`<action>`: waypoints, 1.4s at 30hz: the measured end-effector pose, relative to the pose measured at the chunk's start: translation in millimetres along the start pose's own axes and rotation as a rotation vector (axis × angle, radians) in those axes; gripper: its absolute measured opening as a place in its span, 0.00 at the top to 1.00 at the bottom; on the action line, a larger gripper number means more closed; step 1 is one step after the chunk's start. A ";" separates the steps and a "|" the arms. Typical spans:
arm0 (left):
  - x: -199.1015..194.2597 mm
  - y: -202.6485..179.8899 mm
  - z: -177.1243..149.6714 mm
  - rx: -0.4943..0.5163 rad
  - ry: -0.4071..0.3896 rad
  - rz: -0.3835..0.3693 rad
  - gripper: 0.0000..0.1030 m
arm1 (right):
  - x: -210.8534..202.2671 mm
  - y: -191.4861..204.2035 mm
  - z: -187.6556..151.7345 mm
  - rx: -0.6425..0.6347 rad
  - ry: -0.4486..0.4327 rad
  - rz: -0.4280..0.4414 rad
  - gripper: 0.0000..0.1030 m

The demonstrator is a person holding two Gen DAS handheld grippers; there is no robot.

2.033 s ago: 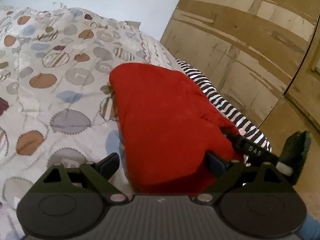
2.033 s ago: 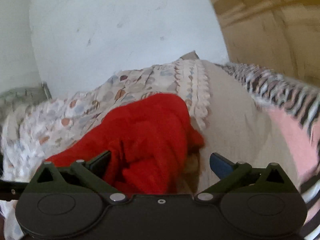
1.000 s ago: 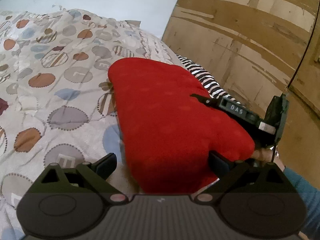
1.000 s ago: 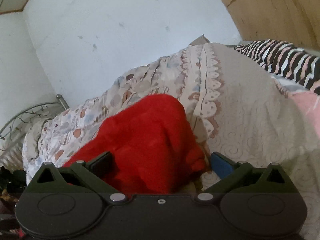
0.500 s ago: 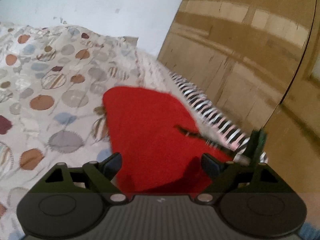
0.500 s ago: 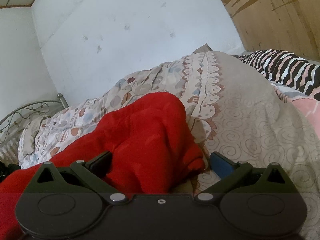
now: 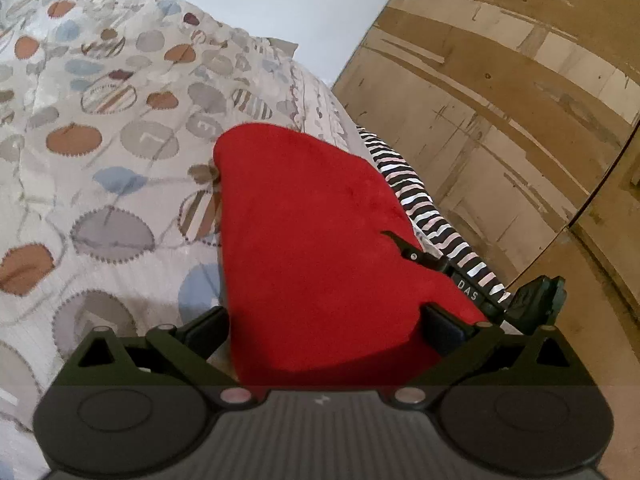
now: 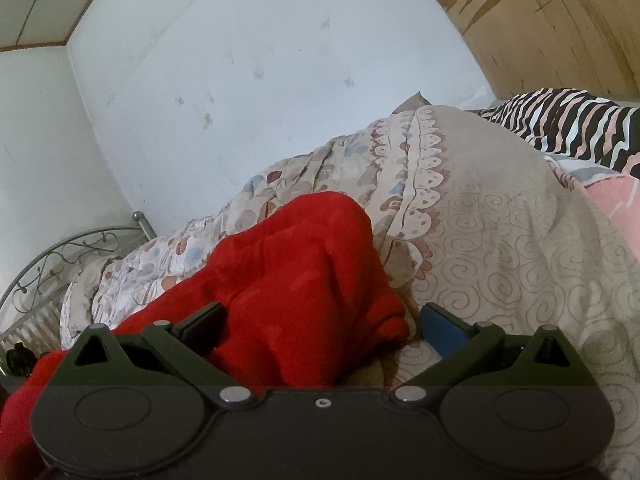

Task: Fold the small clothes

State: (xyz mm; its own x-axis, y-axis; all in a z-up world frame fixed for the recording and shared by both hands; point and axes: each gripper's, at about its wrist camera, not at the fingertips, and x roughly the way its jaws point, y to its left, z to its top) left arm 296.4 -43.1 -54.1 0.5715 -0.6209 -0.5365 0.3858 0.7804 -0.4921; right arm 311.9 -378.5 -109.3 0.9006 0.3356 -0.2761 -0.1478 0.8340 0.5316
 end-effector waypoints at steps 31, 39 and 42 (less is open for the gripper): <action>31.5 41.6 1.6 -0.190 0.088 -0.222 0.00 | 23.1 -3.5 32.2 0.007 0.278 0.057 0.16; 31.4 40.0 2.9 -0.190 0.095 -0.225 0.01 | 21.7 10.5 45.5 0.029 0.330 0.014 0.35; 28.5 38.6 1.3 -0.192 0.079 -0.219 0.05 | 17.0 21.5 49.2 0.018 0.331 -0.014 0.47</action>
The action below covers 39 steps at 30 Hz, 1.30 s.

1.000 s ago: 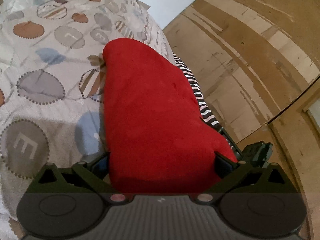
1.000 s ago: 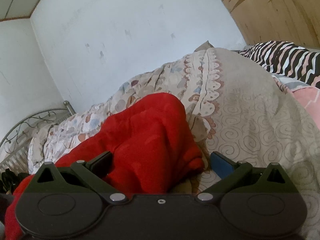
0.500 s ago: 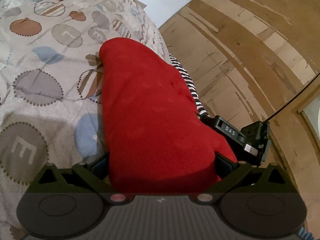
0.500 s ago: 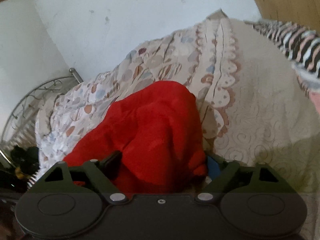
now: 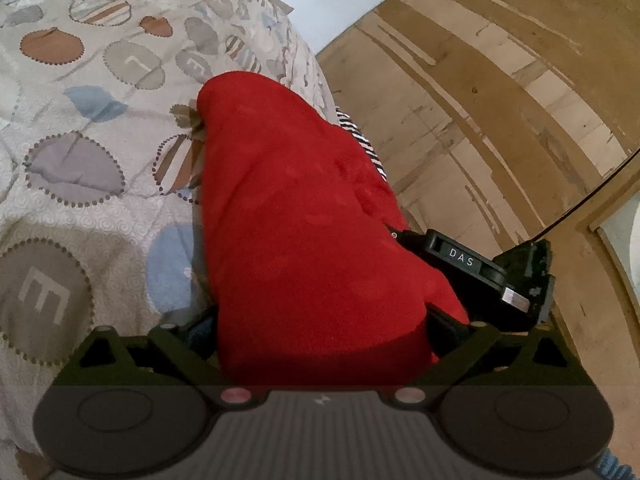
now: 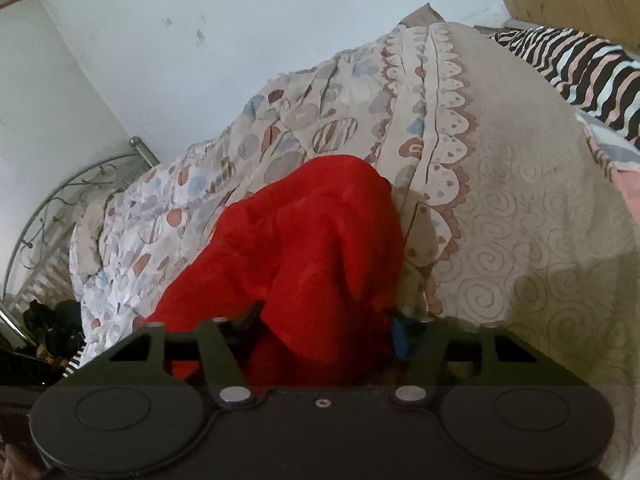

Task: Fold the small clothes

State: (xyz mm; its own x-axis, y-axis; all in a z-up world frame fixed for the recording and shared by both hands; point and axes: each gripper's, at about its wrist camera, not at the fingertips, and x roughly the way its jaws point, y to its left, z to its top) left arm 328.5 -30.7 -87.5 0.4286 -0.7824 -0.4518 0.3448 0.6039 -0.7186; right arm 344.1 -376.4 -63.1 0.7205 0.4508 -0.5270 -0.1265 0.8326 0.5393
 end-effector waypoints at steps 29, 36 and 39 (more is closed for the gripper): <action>-121.2 0.6 97.1 0.264 -0.251 0.281 0.20 | 88.4 150.7 72.0 -0.105 -0.135 0.203 0.60; -121.1 78.9 89.6 0.121 -0.170 0.350 0.18 | 176.5 167.0 46.3 -0.136 0.016 0.160 0.59; -127.3 99.2 79.9 0.095 -0.206 0.302 0.16 | 192.1 162.4 34.0 -0.158 0.011 0.110 0.55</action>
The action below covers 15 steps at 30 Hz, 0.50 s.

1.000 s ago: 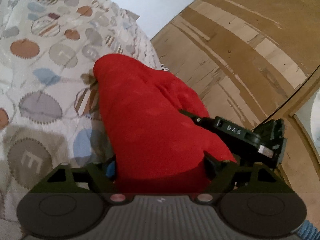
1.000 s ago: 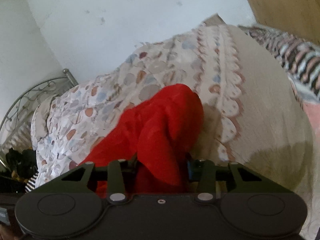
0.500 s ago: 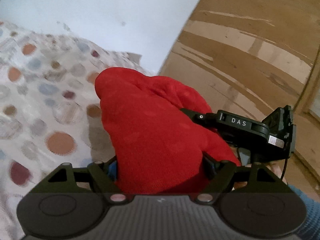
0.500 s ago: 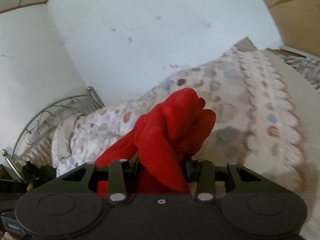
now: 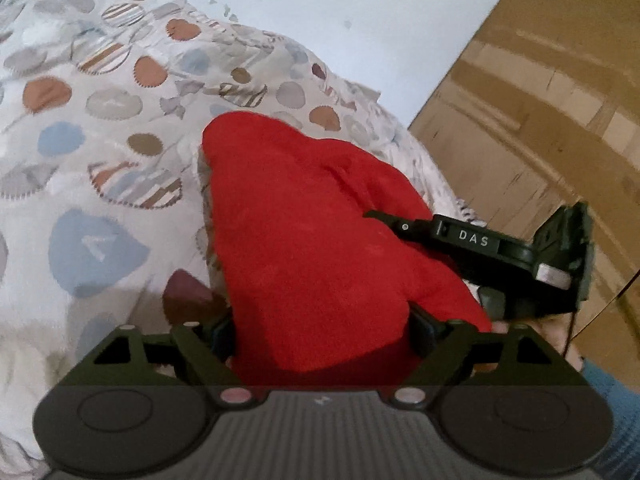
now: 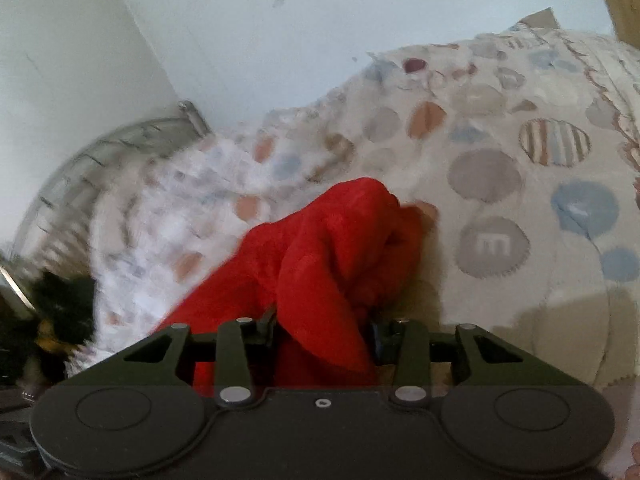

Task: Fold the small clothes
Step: 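Lower the bundle onto the duvet and open both grippers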

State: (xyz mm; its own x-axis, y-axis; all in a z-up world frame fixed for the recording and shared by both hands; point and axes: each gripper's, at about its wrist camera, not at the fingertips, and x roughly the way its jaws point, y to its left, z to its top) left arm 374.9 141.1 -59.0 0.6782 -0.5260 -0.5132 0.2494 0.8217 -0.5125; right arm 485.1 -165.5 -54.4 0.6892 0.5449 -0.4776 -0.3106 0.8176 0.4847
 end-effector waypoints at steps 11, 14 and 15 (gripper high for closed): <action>-2.3 -21.0 -1.8 0.044 -0.021 0.080 0.07 | -12.1 -8.4 -0.8 0.036 0.002 -0.012 0.41; -7.8 -28.4 2.7 0.063 -0.029 0.117 0.05 | -22.2 -4.1 0.5 0.017 -0.012 -0.029 0.37; -10.6 -31.2 3.8 0.068 -0.035 0.130 0.04 | -26.8 -2.0 1.0 0.007 -0.019 -0.035 0.35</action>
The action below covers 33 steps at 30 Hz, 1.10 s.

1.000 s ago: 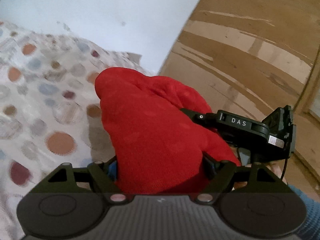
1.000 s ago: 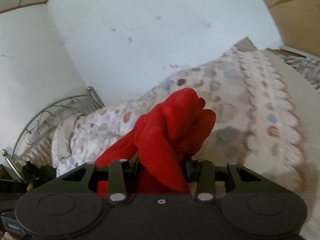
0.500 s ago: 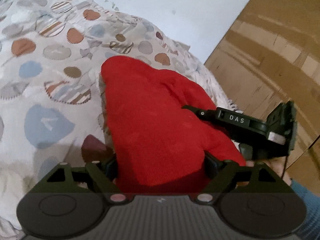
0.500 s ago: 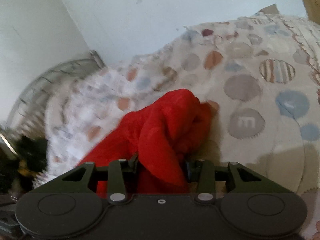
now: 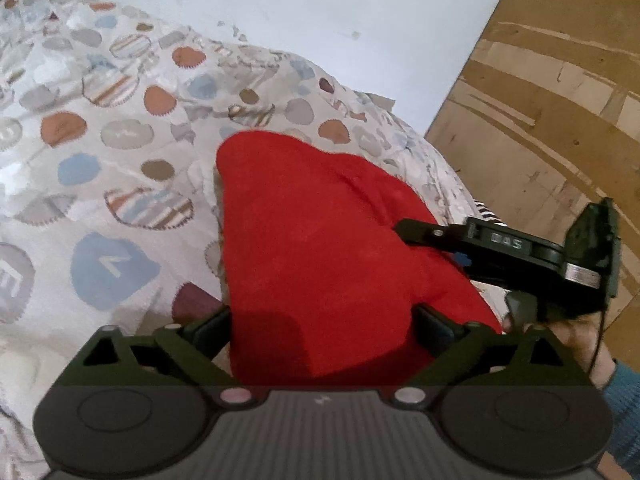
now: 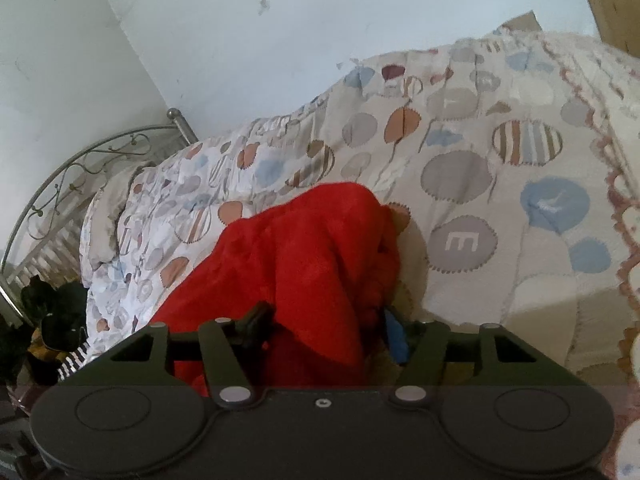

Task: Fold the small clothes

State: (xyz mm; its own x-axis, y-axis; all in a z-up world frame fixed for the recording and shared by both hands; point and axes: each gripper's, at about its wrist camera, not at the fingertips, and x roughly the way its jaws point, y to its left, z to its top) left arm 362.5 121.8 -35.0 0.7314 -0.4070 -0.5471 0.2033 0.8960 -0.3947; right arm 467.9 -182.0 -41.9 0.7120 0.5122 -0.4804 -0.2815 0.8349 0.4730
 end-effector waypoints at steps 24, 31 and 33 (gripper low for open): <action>-145.7 -63.6 -7.6 0.106 -0.302 0.229 0.01 | -170.2 72.9 -11.9 -0.139 -0.342 -0.159 0.00; -192.2 -87.1 -32.7 0.141 -0.408 0.303 0.00 | -219.9 103.7 -50.2 -0.241 -0.405 -0.170 0.00; -202.2 -93.0 -41.8 0.157 -0.418 0.312 0.00 | -234.2 110.1 -62.3 -0.265 -0.418 -0.162 0.00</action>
State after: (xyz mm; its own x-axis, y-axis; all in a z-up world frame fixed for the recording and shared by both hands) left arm 168.5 113.4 81.5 0.9626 -0.0406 -0.2680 0.0062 0.9918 -0.1280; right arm 230.1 -197.4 76.7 0.9408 0.2930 -0.1704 -0.2609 0.9470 0.1876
